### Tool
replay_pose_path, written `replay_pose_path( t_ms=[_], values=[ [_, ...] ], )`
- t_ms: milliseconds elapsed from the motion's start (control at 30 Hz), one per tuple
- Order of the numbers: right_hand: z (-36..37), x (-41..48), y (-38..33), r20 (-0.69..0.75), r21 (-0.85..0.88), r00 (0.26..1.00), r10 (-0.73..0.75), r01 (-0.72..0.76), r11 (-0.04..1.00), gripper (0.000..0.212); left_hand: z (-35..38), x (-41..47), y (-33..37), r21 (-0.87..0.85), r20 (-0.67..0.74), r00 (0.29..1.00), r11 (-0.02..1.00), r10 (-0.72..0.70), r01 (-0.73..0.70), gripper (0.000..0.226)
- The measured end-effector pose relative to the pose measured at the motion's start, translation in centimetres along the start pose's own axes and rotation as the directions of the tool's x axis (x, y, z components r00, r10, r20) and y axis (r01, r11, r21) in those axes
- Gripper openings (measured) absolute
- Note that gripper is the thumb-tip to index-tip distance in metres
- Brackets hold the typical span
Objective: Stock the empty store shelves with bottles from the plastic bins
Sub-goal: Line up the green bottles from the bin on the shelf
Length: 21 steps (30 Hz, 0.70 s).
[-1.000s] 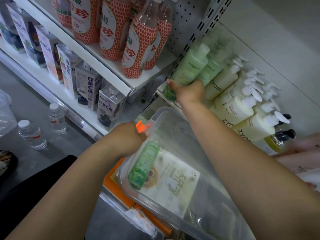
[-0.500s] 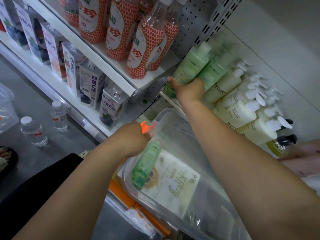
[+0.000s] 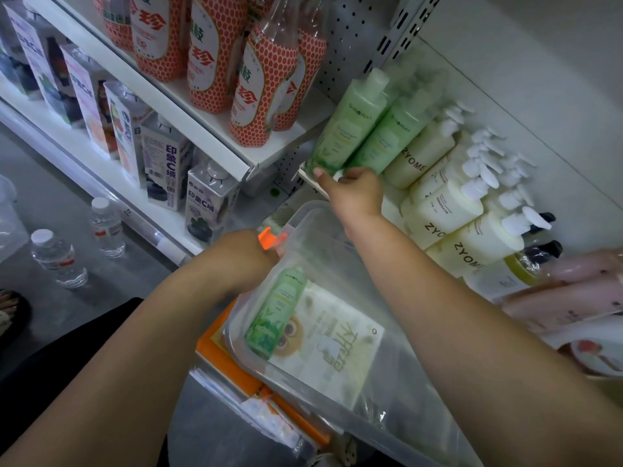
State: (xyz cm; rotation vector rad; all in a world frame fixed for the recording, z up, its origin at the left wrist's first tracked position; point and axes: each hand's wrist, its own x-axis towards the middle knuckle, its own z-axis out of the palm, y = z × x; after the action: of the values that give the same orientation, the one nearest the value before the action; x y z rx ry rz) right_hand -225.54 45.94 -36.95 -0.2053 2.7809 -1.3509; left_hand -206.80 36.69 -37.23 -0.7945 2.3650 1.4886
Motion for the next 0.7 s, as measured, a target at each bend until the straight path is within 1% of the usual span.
replay_pose_path(
  t_ms=[133,233,333,500,700],
  values=[
    [-0.4,0.8,-1.1,-0.017,0.070,0.999,-0.035,0.036,0.997,0.051,0.2,-0.5,0.2,-0.025,-0.022,1.000,1.000,0.009,-0.009,0.039],
    [0.3,1.4,-1.5,0.025,0.079,0.999,-0.021,0.019,0.997,0.045,0.1,-0.5,0.1,-0.027,-0.030,1.000,1.000,-0.001,0.000,0.040],
    [1.1,1.3,-1.2,-0.002,0.029,0.999,-0.053,0.053,0.998,0.045,-0.1,-0.3,-0.1,-0.044,-0.012,1.000,0.999,0.003,-0.004,0.041],
    [1.3,0.7,-0.7,-0.048,0.005,0.995,-0.086,0.087,0.996,0.044,-0.2,0.4,-0.2,-0.033,0.007,1.000,0.999,0.017,-0.017,0.041],
    [1.0,0.7,-0.9,-0.019,0.005,0.998,-0.056,0.056,0.998,0.055,-0.2,0.2,-0.4,-0.043,-0.005,1.000,0.999,0.009,-0.009,0.043]
  ],
)
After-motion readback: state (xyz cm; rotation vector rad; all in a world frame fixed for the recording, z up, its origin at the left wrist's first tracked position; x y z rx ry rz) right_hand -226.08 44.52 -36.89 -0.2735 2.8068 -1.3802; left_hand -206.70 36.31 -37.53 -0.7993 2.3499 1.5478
